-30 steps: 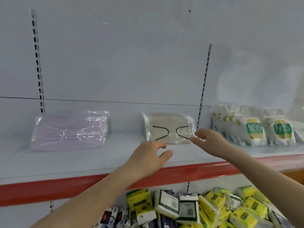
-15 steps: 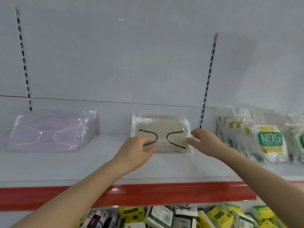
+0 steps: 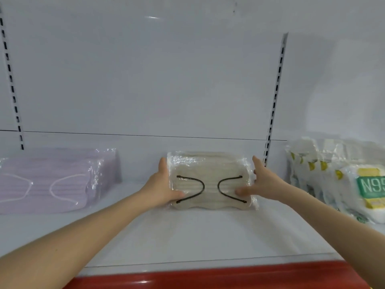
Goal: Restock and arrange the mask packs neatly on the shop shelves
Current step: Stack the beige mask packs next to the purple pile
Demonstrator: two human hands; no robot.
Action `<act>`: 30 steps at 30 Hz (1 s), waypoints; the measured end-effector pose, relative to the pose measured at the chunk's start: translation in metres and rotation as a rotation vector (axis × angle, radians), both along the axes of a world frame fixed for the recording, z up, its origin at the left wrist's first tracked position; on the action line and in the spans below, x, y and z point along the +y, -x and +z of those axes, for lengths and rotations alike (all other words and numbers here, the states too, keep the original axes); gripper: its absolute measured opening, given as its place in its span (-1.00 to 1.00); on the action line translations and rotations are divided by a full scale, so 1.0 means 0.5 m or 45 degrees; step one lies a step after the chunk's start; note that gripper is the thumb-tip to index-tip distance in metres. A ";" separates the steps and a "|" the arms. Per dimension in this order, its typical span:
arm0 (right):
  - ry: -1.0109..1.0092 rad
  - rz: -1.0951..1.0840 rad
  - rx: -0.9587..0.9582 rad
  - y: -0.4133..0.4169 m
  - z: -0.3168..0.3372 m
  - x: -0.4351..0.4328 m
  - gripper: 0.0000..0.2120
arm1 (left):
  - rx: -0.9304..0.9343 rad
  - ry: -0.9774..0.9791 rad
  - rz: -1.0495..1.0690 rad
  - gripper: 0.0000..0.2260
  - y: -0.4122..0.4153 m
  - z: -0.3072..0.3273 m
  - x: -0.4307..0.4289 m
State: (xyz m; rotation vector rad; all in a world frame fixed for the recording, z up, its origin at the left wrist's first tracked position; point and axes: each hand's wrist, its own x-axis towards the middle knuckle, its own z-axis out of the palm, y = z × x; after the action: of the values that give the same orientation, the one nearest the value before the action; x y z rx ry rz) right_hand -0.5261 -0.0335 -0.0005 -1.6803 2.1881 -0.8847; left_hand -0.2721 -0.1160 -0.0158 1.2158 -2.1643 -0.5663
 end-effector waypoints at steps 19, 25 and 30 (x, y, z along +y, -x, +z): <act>-0.209 0.531 0.657 -0.122 0.097 -0.160 0.08 | 0.251 0.071 -0.048 -0.25 0.008 -0.027 -0.013; -0.187 0.550 0.786 -0.136 0.079 -0.184 0.11 | 0.259 0.054 -0.056 -0.24 0.006 -0.031 -0.016; 0.090 0.420 0.542 -0.110 0.097 -0.129 0.07 | 0.247 0.008 -0.043 -0.26 0.006 -0.028 -0.013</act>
State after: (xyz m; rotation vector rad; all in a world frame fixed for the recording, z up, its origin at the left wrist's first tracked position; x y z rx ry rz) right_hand -0.4710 -0.0982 0.0479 -2.3555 2.0356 -0.5616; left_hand -0.2751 -0.1224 -0.0296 1.0760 -2.0247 -0.6631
